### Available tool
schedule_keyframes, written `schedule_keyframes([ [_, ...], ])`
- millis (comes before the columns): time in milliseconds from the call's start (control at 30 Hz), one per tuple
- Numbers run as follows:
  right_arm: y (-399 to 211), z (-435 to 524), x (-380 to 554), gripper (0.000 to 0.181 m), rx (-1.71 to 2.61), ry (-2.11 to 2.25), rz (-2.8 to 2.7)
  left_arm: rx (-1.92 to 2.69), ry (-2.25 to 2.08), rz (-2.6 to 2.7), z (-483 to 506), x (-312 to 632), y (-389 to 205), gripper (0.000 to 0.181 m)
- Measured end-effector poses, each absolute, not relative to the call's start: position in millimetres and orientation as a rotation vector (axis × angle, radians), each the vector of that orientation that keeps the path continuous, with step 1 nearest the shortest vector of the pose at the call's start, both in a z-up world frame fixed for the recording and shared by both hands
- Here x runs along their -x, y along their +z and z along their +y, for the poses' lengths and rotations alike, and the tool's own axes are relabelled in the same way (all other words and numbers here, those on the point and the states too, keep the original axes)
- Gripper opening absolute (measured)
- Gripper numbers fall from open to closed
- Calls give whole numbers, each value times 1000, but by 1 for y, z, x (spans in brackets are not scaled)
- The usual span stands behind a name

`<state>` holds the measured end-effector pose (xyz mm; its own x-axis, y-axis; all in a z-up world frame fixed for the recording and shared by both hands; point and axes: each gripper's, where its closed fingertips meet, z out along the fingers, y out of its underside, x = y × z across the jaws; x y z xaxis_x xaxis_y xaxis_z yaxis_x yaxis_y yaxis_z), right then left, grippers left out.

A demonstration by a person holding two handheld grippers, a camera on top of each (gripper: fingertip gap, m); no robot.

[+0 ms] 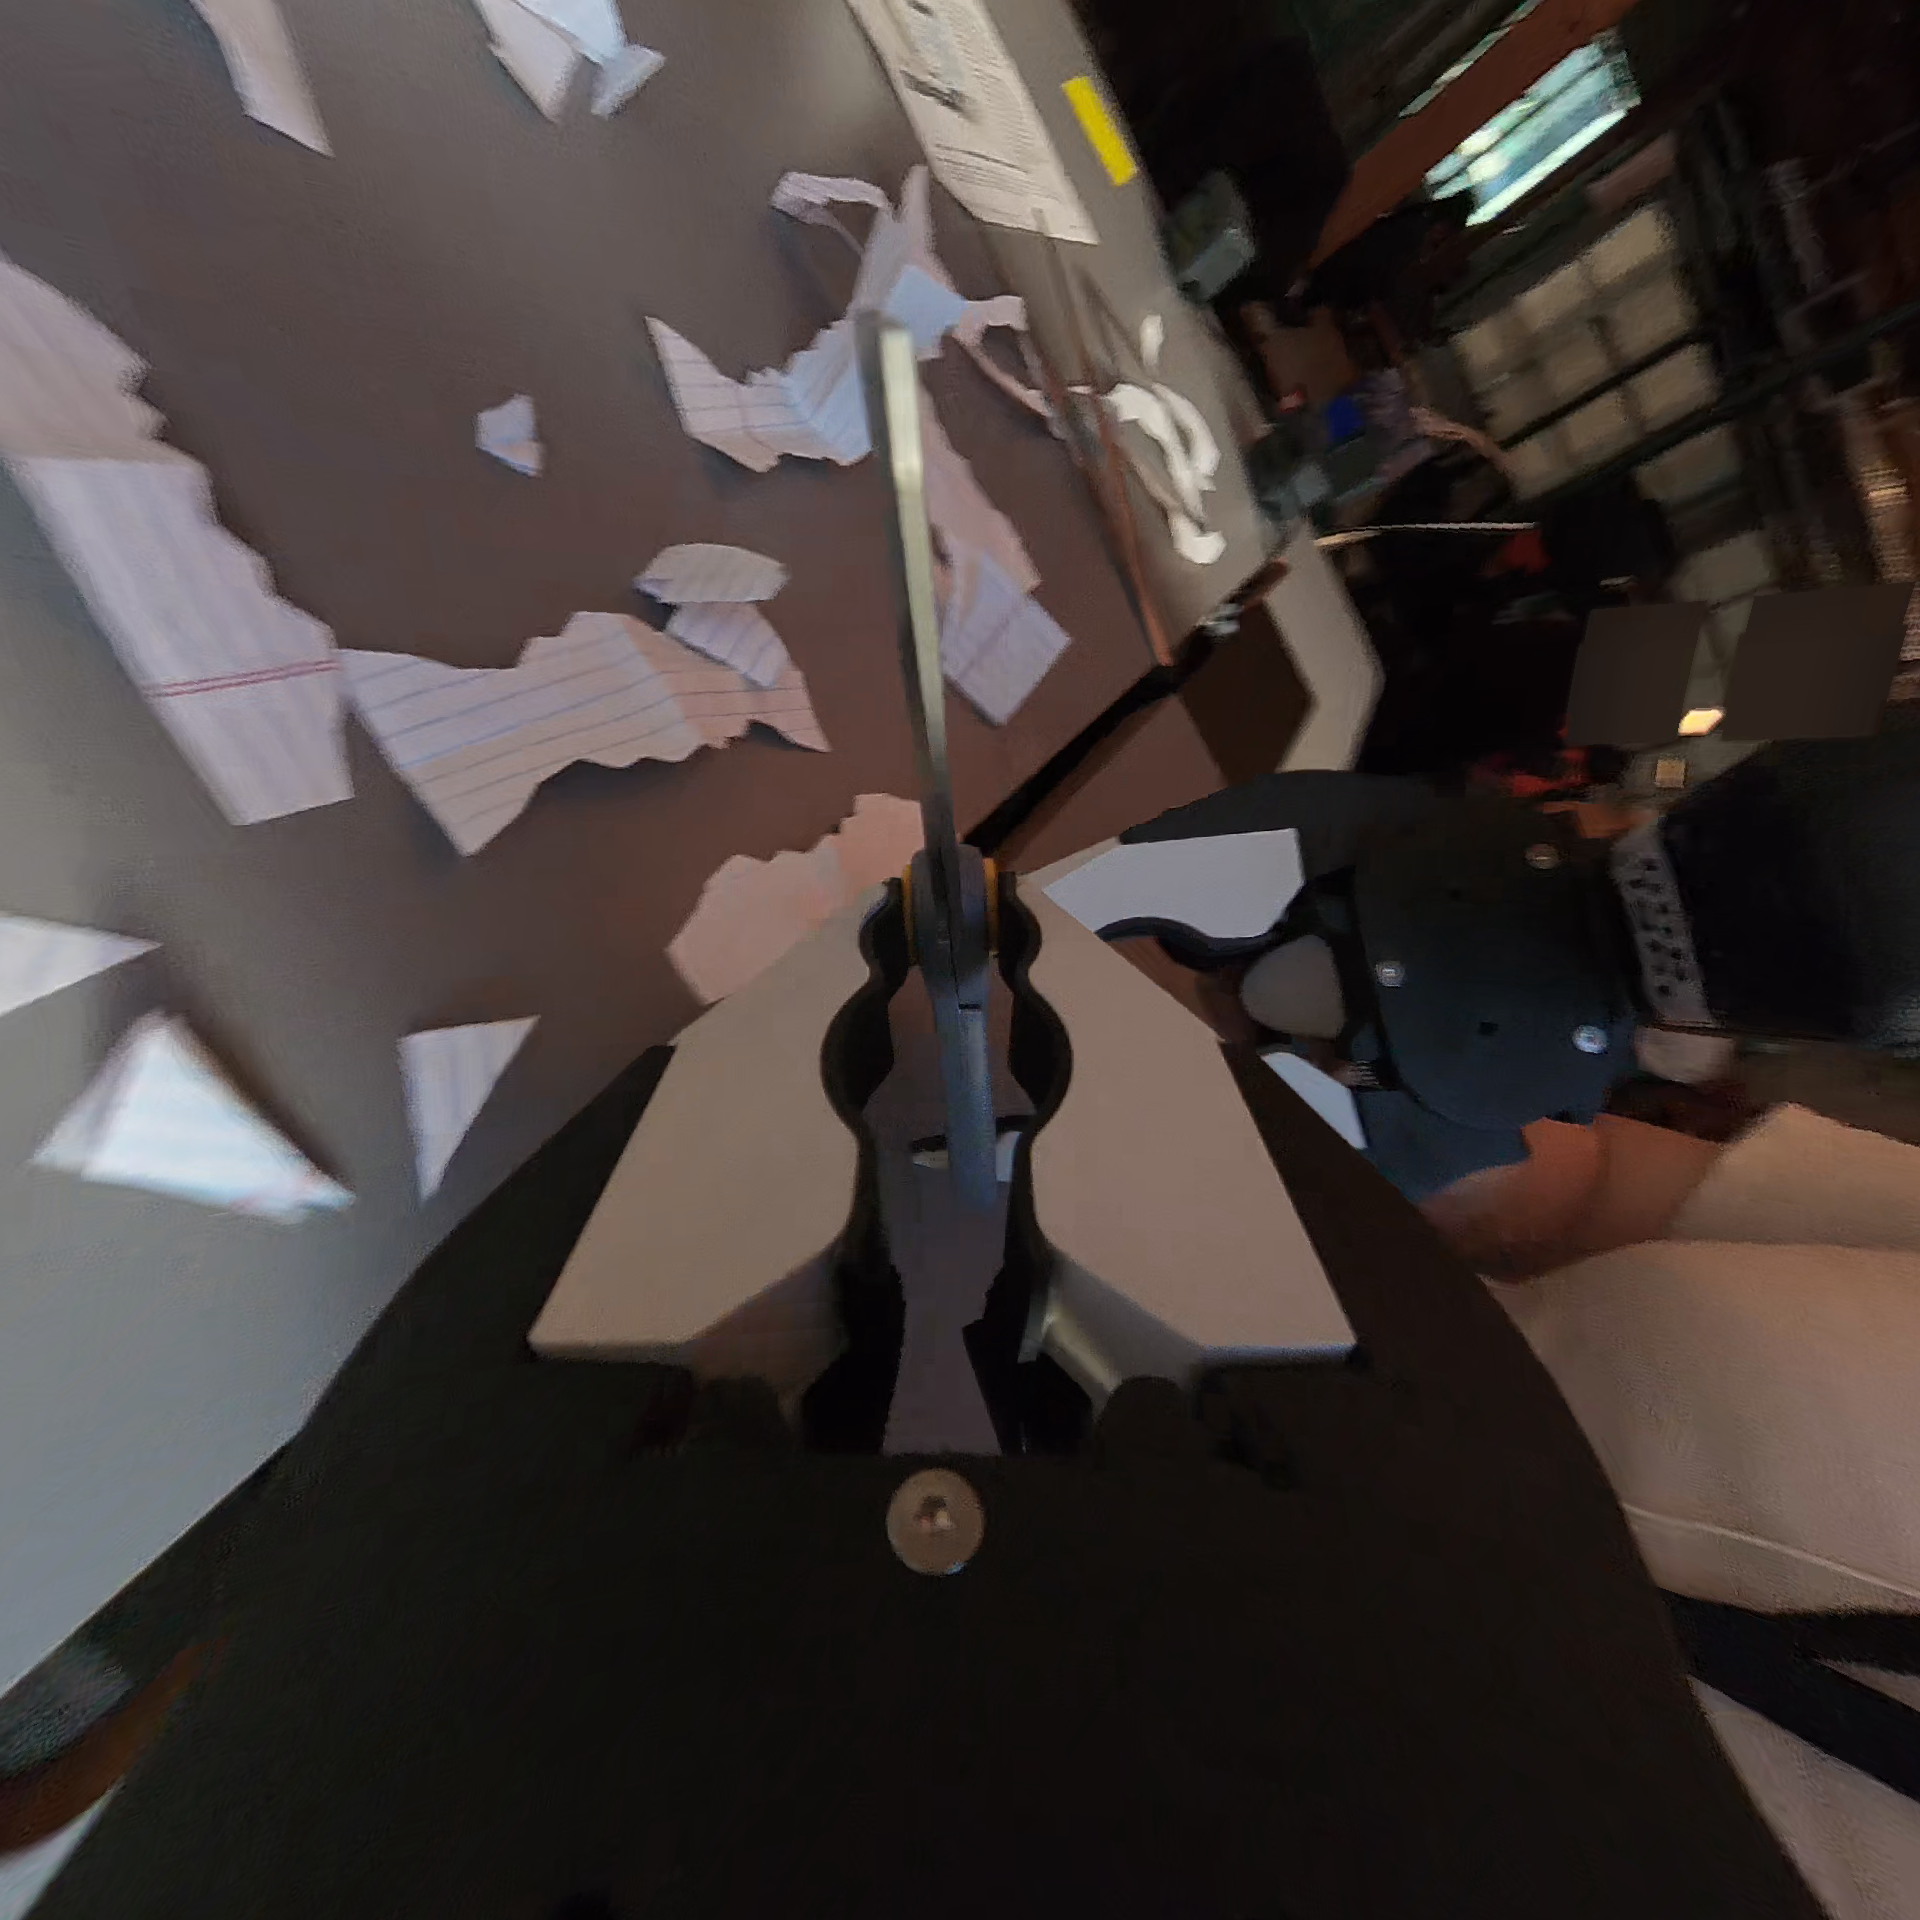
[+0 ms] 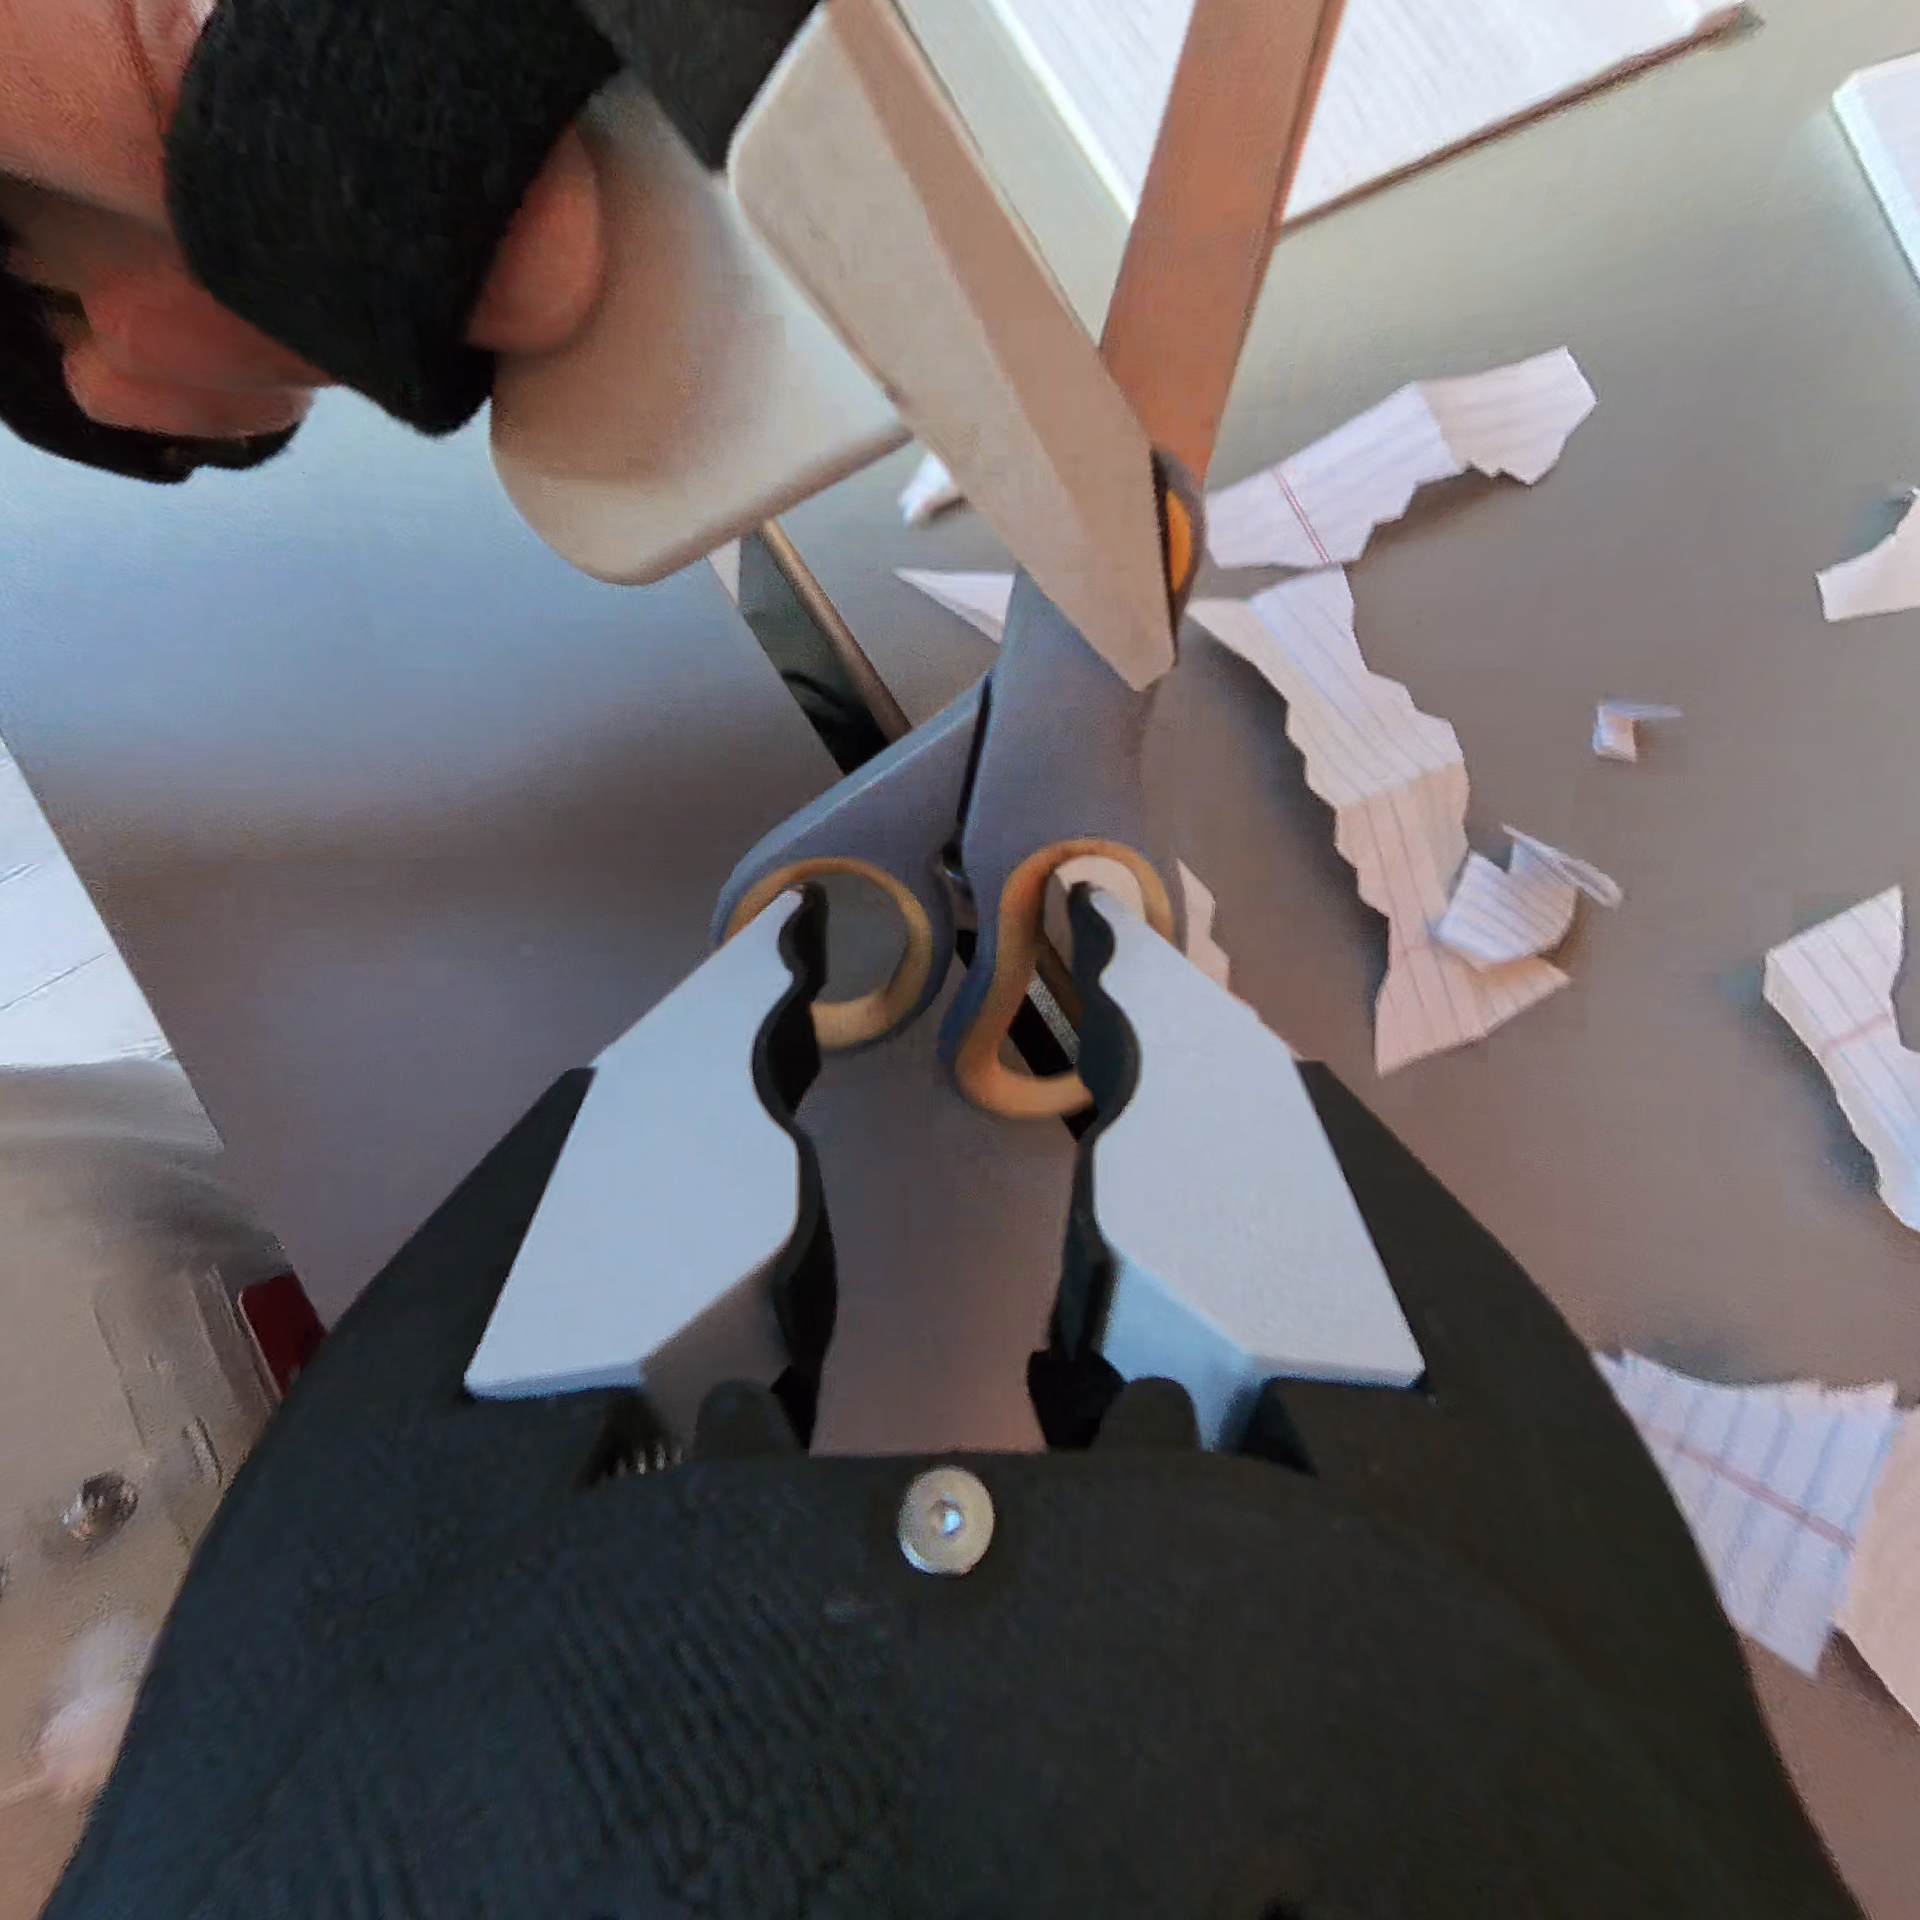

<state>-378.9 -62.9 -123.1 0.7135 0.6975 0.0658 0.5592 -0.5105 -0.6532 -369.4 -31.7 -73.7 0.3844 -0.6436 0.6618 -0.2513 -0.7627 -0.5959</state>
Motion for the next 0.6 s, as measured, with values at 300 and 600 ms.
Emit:
schedule_keyframes([
  [300, -28, -91, 452, 59, 1865, 848, -890, 2289, -1200, 637, -15, 482, -42, 15],
  [600, -102, -84, 288, 58, 2150, 557, -491, 2689, -1421, 800, 5, 563, -104, 15],
])
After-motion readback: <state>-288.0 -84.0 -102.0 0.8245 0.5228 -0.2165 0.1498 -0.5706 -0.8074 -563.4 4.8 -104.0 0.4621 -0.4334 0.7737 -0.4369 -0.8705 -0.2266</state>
